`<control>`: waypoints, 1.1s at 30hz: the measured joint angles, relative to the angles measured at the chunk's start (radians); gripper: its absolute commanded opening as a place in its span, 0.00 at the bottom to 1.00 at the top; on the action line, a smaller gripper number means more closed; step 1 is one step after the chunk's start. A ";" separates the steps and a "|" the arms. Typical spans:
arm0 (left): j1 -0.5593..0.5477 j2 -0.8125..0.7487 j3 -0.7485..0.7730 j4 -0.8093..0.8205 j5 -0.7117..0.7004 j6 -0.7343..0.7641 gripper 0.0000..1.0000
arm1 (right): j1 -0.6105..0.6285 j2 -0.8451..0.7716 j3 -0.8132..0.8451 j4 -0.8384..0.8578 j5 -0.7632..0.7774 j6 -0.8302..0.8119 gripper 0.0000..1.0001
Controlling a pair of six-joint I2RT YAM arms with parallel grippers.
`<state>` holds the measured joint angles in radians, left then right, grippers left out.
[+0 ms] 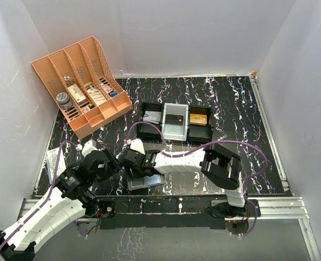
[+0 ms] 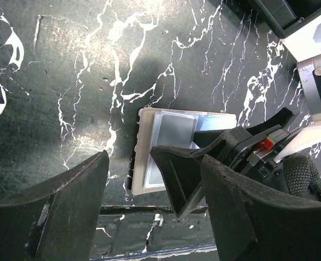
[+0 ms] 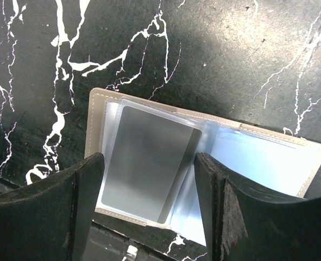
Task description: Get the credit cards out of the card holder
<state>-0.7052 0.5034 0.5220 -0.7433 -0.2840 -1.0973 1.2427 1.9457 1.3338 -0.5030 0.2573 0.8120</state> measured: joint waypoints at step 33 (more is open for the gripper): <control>0.002 0.038 -0.066 0.125 0.100 0.036 0.71 | 0.043 -0.040 -0.092 0.068 0.164 0.085 0.49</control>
<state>-0.7029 0.5415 0.4561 -0.6186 -0.1844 -1.0615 1.2854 1.9060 1.2415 -0.4355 0.4217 0.8970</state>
